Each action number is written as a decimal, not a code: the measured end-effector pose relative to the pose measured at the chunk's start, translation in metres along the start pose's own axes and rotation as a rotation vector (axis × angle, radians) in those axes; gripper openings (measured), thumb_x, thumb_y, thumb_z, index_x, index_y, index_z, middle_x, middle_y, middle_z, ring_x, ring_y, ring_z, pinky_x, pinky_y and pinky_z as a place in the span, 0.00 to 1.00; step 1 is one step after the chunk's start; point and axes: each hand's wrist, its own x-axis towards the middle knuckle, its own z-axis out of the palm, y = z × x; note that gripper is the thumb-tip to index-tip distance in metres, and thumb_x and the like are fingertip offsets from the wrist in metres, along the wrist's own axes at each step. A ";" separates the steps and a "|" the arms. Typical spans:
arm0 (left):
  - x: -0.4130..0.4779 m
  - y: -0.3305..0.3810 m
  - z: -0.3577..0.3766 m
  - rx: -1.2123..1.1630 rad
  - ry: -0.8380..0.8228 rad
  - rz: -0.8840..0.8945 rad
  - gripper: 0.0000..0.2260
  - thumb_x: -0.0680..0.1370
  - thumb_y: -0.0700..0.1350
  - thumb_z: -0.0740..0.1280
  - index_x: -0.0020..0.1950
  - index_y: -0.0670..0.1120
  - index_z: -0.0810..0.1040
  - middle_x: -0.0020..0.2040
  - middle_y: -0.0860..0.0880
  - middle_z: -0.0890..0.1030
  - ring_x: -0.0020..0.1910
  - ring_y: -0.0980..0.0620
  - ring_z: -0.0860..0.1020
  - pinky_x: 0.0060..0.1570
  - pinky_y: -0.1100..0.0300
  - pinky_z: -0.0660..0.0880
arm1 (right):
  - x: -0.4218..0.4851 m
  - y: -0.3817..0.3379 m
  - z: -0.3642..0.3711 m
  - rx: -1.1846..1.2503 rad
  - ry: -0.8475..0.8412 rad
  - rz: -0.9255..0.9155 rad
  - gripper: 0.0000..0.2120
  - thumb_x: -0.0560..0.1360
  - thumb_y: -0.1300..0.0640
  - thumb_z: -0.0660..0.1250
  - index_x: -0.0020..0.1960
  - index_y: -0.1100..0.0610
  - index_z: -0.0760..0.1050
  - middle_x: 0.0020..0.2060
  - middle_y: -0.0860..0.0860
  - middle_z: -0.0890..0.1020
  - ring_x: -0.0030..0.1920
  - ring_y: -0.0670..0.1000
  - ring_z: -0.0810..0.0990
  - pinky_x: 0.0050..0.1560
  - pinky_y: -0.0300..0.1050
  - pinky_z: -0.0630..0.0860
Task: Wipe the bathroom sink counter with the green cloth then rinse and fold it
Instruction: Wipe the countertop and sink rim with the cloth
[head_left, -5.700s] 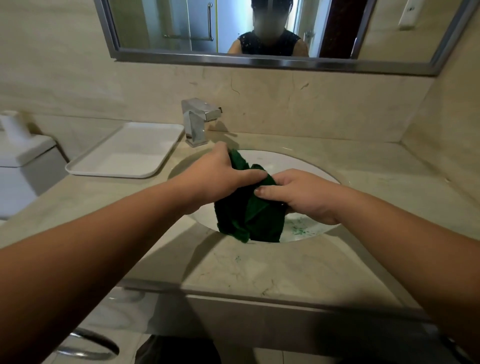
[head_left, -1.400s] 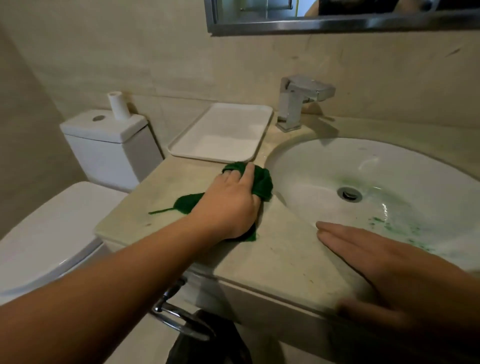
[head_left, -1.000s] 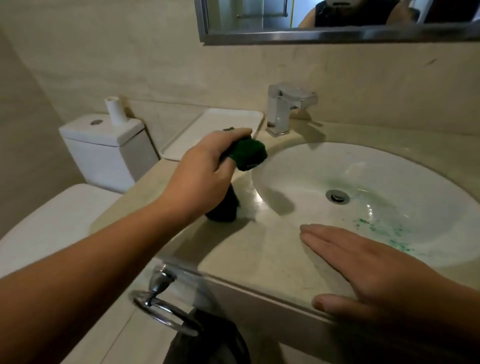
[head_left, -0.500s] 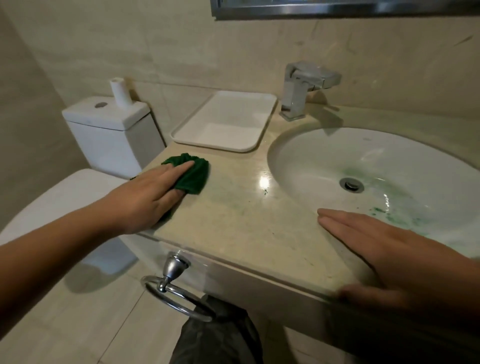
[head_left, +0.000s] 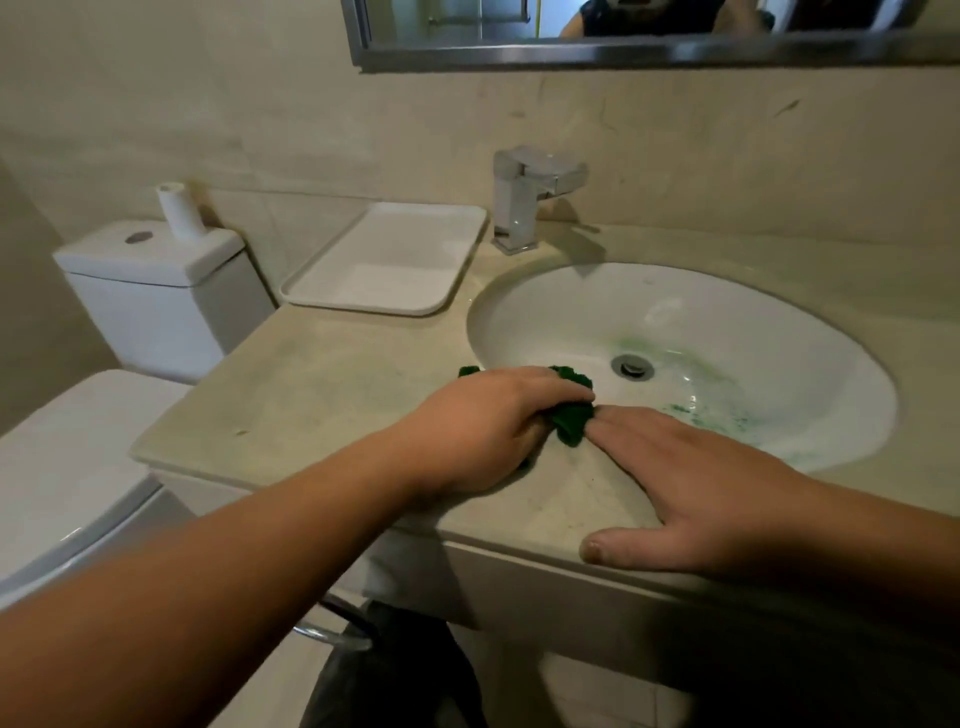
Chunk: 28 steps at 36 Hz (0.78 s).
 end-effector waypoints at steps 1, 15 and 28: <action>-0.002 -0.002 -0.005 -0.016 0.019 -0.004 0.21 0.83 0.43 0.63 0.76 0.57 0.74 0.70 0.54 0.79 0.66 0.52 0.77 0.64 0.59 0.72 | -0.002 -0.001 0.000 0.005 -0.005 0.002 0.50 0.68 0.17 0.54 0.81 0.39 0.40 0.81 0.39 0.51 0.77 0.42 0.55 0.74 0.42 0.59; -0.121 -0.149 -0.067 0.092 0.074 -0.711 0.24 0.87 0.47 0.58 0.84 0.58 0.59 0.79 0.40 0.70 0.71 0.37 0.73 0.70 0.44 0.68 | 0.001 -0.006 -0.004 0.002 -0.045 0.005 0.50 0.69 0.19 0.55 0.82 0.40 0.38 0.81 0.38 0.47 0.79 0.41 0.51 0.75 0.41 0.55; 0.006 -0.031 -0.014 -0.026 0.022 -0.187 0.26 0.84 0.43 0.60 0.81 0.58 0.67 0.77 0.51 0.74 0.73 0.48 0.74 0.74 0.51 0.69 | -0.004 -0.005 -0.002 -0.016 -0.022 0.033 0.50 0.67 0.16 0.50 0.81 0.38 0.39 0.81 0.39 0.48 0.79 0.42 0.53 0.76 0.44 0.59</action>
